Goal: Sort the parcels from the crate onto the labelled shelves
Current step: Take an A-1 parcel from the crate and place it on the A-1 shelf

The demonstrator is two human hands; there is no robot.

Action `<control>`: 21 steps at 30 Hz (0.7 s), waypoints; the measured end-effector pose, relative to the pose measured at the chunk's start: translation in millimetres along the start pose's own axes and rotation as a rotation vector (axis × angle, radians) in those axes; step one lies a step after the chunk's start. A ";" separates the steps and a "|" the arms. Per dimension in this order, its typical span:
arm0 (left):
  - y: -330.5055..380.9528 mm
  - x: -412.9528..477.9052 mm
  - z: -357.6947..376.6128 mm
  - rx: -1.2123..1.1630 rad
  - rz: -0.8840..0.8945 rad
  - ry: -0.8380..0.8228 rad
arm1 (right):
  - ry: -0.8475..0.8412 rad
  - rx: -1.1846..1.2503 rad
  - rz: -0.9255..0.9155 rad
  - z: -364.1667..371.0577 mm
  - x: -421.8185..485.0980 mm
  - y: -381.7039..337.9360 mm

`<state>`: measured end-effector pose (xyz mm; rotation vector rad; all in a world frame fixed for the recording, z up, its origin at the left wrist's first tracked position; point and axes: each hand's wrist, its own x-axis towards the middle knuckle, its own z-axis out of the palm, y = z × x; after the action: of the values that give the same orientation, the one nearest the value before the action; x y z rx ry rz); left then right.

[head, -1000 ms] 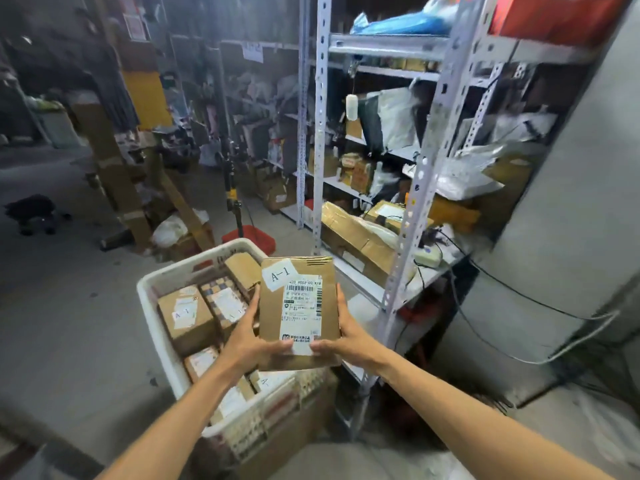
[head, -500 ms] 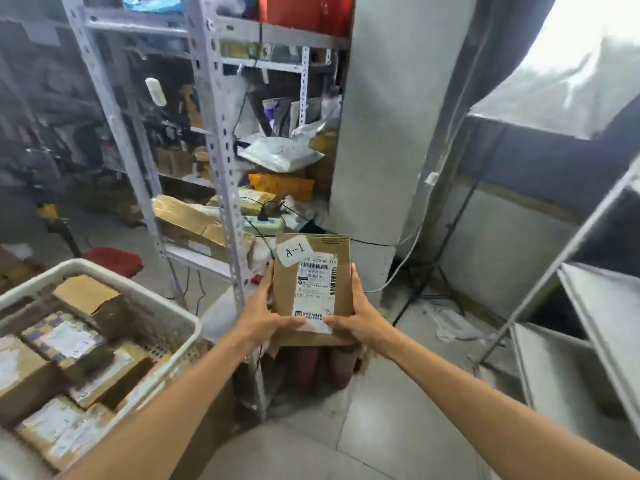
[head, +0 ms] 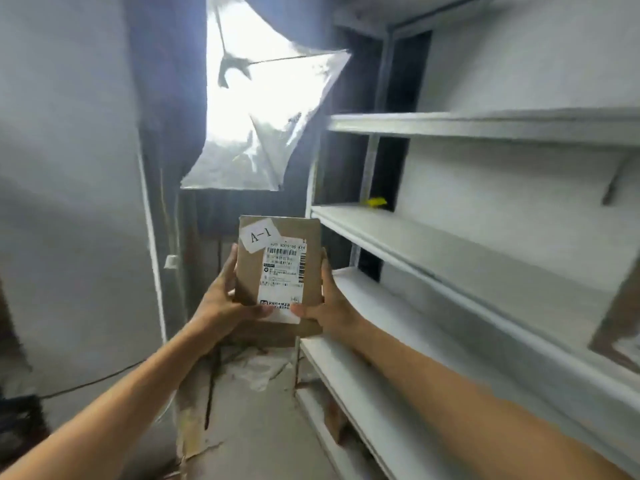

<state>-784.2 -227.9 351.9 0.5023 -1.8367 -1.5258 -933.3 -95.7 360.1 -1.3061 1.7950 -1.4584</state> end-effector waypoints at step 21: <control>266.0 181.9 263.5 -0.360 0.765 -0.716 | 0.804 -0.568 -0.183 -283.9 -58.4 -228.1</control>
<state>-1062.8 -104.6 635.7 -0.9319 -1.8274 -1.4915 -1057.8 94.7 650.5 -1.2343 2.8326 -1.8138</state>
